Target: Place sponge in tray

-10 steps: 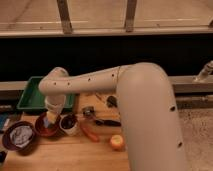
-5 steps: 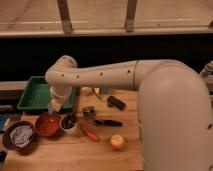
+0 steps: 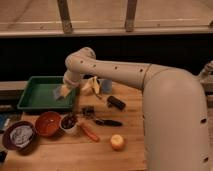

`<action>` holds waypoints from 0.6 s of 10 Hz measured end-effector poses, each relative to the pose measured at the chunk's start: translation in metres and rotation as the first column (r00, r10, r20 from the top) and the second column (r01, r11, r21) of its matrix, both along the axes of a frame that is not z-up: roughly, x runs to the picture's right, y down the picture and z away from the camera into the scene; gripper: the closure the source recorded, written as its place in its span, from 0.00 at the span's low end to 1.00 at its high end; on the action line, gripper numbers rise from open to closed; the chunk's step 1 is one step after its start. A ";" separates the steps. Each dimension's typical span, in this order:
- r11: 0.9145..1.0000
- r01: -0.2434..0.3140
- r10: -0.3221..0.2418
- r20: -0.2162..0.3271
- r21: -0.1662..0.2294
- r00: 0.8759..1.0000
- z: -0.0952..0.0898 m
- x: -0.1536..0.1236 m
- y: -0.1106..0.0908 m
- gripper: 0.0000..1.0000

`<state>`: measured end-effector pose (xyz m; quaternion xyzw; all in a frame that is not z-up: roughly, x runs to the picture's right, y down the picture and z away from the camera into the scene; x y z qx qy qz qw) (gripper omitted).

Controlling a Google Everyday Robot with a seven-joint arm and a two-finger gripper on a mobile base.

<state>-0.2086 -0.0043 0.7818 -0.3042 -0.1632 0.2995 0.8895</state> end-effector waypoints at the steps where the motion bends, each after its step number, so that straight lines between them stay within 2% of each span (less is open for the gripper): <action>1: 1.000 -0.017 0.018 0.042 -0.013 0.999 0.008 -0.010 -0.004 1.00; 4: 0.998 -0.040 0.046 0.146 -0.047 0.988 0.026 -0.039 -0.009 1.00; 6: 0.999 -0.009 0.018 0.188 -0.048 0.982 0.032 -0.068 -0.012 1.00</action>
